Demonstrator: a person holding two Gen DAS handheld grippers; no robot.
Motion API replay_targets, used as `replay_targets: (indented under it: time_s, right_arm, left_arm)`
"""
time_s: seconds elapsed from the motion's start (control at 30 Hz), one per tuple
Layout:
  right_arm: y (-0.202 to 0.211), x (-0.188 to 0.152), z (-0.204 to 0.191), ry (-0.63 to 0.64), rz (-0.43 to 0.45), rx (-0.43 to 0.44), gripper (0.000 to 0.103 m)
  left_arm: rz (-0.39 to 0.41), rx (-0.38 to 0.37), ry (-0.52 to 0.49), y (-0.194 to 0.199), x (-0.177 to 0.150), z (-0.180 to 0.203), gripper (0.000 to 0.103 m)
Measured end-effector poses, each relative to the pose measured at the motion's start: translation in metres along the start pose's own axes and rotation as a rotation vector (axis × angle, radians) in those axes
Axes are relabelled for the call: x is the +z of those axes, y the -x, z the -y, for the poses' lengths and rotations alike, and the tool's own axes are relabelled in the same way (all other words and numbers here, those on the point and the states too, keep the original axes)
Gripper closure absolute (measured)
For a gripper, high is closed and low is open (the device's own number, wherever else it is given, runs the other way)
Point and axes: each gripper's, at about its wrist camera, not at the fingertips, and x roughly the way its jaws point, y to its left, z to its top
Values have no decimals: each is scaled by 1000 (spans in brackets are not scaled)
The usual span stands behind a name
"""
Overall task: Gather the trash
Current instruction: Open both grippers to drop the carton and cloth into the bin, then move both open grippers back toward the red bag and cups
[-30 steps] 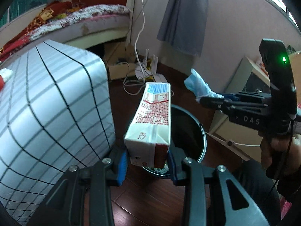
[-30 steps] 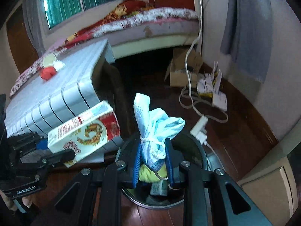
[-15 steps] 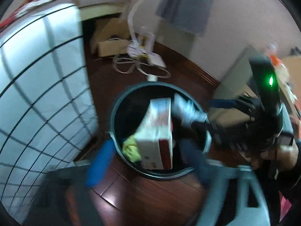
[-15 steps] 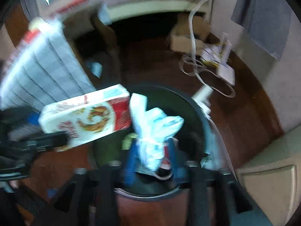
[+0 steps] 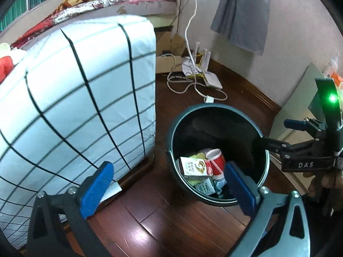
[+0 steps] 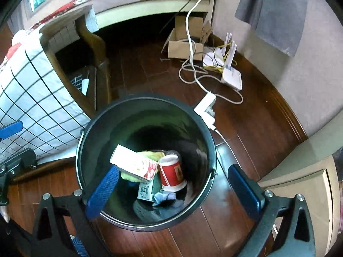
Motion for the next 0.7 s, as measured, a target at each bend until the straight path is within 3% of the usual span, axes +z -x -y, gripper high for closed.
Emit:
replay_targets:
  time_s: [0.37, 0.7]
  right_arm:
    - [42, 16, -14, -2, 109, 13, 0]
    - [79, 49, -53, 40, 223, 62, 0]
  left_arm:
    - [104, 55, 48, 44, 14, -17, 1]
    - [180, 130, 108, 82, 17, -50, 1]
